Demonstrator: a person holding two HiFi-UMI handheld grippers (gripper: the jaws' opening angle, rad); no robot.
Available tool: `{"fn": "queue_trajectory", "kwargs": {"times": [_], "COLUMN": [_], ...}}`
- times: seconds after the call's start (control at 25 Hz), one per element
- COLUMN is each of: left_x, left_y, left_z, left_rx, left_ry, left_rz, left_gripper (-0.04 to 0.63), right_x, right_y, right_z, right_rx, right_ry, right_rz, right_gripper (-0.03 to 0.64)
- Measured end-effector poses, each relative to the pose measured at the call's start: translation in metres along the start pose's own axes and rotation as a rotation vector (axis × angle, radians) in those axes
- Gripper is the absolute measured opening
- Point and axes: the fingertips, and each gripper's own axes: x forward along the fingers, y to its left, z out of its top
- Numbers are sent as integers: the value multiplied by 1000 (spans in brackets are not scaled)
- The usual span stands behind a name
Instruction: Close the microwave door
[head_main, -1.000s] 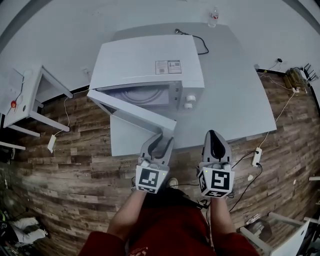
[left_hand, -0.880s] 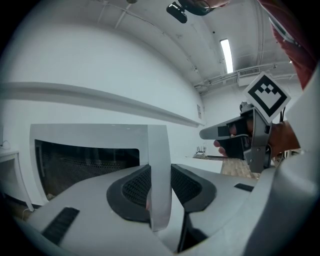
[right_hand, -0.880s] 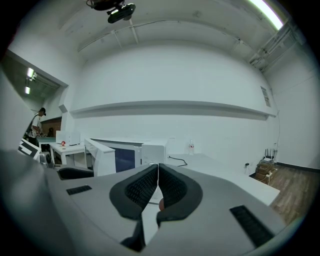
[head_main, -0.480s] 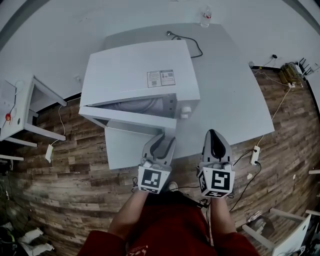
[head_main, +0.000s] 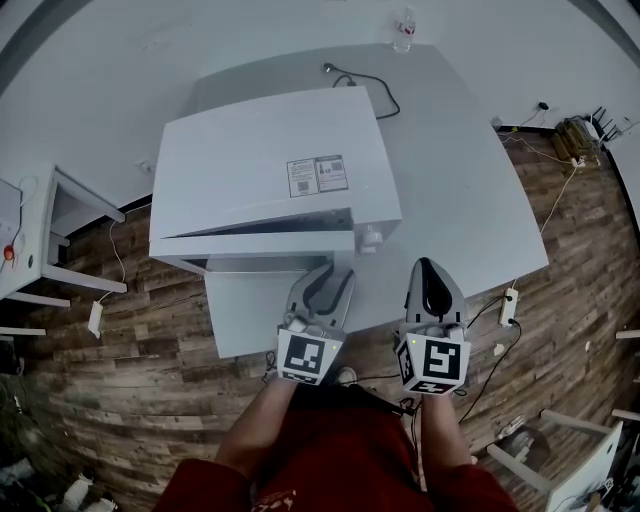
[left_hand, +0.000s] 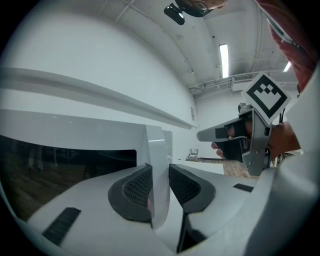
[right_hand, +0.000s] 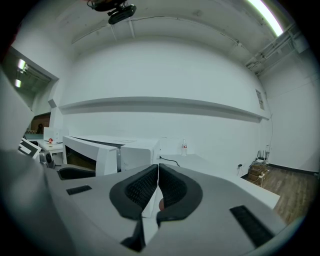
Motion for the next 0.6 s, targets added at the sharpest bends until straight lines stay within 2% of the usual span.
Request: {"fn": "queue_trajectory", "kwargs": {"times": [0.16,0.32,0.6], "left_x": [11,15,21], "left_y": [8,11,15], "left_z": [1,8,4], "left_rx": [5,40,42], "left_ry": [-5,-50,-49], "left_rz": [-14,-32,-55], "left_gripper": [114,112,112], "right_x": [13,23,32], "right_y": [0,-1,-2], "right_z": [0,1,-3], "right_rx": [1,0,-3], "right_ry": [4,7,22], "right_rz": [-9,-17,-30], "right_gripper": [28,28,28]}}
